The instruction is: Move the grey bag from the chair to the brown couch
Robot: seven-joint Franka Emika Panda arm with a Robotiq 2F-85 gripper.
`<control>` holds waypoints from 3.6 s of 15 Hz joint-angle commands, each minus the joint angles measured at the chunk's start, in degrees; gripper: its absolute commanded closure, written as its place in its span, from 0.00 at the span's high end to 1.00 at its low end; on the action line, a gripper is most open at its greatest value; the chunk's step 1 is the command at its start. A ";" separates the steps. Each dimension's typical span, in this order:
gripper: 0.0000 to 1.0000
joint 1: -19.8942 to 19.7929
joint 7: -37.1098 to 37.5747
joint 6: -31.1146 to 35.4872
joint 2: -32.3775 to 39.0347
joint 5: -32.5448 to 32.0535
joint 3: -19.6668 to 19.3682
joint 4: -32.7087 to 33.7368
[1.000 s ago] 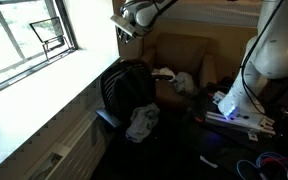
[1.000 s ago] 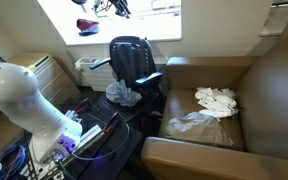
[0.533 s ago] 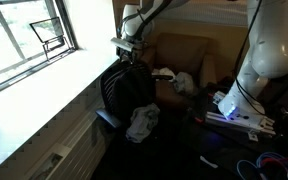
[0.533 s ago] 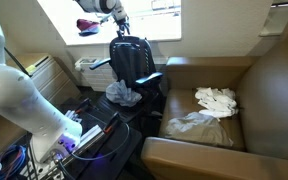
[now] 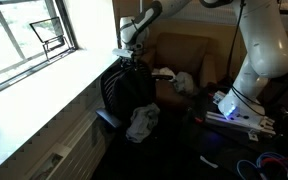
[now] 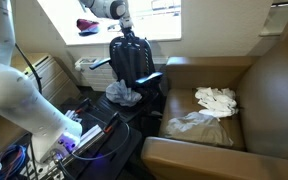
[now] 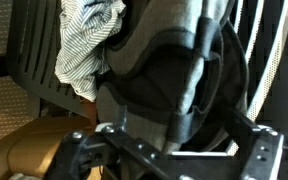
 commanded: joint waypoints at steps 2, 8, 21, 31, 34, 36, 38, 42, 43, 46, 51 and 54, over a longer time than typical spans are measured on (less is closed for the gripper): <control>1.00 0.64 -0.34 -1.61 1.72 0.97 0.44 1.21; 0.59 1.59 1.29 -1.32 3.19 0.12 -0.66 2.33; 0.03 2.04 2.35 -1.02 4.07 -0.02 -0.97 2.72; 0.04 6.74 6.69 16.30 -17.17 -8.79 -4.53 -16.18; 0.04 7.33 9.71 22.52 -23.24 -8.39 -3.58 -23.37; 0.04 7.33 12.15 25.70 -26.96 -7.28 -2.89 -27.87; 0.04 7.06 15.35 27.16 -30.22 -5.62 -1.98 -32.01; 0.04 5.41 19.91 26.64 -36.23 1.73 1.26 -39.23; 0.04 5.00 20.41 26.38 -37.74 4.16 2.02 -40.72; 0.04 2.89 21.28 25.20 -45.86 10.99 2.80 -44.45; 0.04 -2.40 27.44 22.91 -61.14 14.59 2.68 -50.39; 0.04 -6.99 32.44 21.18 -70.27 13.87 2.62 -53.02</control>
